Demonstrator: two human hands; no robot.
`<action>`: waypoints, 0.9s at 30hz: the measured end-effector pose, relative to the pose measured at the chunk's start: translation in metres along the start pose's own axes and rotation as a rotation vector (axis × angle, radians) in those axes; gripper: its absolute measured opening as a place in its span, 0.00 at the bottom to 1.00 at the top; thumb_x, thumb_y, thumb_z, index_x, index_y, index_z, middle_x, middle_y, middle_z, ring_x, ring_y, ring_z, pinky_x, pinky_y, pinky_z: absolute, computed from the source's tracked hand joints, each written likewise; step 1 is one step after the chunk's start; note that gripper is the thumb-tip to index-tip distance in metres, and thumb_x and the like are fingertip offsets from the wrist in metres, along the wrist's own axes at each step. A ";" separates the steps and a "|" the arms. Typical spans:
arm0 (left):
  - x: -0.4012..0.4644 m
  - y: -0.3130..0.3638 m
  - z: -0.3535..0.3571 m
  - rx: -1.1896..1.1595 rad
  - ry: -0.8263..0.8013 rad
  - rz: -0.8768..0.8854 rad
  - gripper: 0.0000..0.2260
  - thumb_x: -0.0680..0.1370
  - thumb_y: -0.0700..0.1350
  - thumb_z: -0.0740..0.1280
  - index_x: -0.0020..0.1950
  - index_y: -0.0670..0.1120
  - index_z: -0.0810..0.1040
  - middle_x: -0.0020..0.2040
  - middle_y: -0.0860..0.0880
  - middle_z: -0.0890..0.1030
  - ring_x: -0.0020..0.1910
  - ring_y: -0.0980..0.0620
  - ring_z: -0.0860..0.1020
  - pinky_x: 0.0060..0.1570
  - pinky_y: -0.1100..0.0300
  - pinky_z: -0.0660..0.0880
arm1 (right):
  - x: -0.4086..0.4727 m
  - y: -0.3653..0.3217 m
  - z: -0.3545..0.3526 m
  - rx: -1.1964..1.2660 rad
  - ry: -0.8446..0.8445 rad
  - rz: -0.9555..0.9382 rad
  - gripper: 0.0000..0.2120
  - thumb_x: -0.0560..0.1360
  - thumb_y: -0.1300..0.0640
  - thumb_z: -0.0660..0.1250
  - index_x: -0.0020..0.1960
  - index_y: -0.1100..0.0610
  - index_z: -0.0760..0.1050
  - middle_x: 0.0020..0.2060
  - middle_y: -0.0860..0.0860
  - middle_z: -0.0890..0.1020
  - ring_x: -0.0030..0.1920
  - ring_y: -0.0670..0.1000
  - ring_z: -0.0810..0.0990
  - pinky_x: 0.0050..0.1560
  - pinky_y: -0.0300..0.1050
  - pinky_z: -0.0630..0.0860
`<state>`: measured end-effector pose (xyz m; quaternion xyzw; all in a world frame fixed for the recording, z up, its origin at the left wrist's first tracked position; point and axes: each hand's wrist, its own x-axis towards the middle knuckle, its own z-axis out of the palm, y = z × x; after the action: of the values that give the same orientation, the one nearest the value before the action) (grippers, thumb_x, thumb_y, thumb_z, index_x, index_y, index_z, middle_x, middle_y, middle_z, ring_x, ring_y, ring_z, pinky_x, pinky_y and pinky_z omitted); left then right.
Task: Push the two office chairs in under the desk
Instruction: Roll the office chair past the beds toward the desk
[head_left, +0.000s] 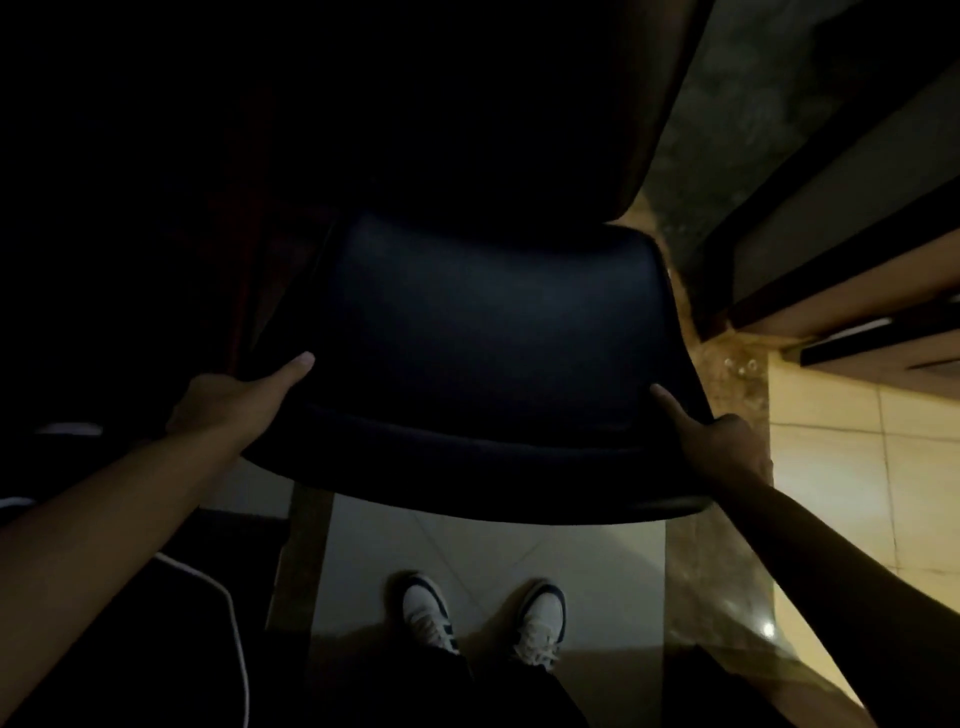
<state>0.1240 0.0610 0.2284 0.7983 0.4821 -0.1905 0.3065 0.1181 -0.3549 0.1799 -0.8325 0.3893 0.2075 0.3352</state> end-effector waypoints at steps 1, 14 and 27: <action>-0.003 0.017 -0.014 -0.018 0.001 0.025 0.53 0.60 0.75 0.70 0.72 0.40 0.68 0.67 0.38 0.74 0.60 0.36 0.75 0.54 0.48 0.75 | -0.003 -0.018 -0.014 0.000 0.016 -0.015 0.39 0.67 0.28 0.66 0.54 0.65 0.76 0.35 0.53 0.77 0.31 0.50 0.74 0.28 0.40 0.67; 0.028 0.291 -0.149 -0.054 0.357 0.494 0.28 0.68 0.62 0.69 0.63 0.48 0.76 0.58 0.41 0.80 0.54 0.37 0.78 0.53 0.47 0.76 | 0.023 -0.284 -0.160 -0.071 0.178 -0.185 0.25 0.77 0.40 0.62 0.67 0.55 0.68 0.56 0.59 0.78 0.45 0.57 0.75 0.33 0.44 0.65; 0.072 0.584 -0.223 0.202 0.271 0.579 0.24 0.75 0.57 0.55 0.61 0.42 0.75 0.62 0.37 0.70 0.57 0.35 0.70 0.46 0.47 0.66 | 0.083 -0.563 -0.265 -0.507 0.369 -0.479 0.12 0.79 0.55 0.57 0.51 0.59 0.77 0.52 0.60 0.77 0.53 0.62 0.77 0.57 0.58 0.74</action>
<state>0.6772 0.0554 0.5284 0.9466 0.2502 -0.0343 0.2002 0.6342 -0.3223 0.5358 -0.9795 0.1740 0.0600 0.0822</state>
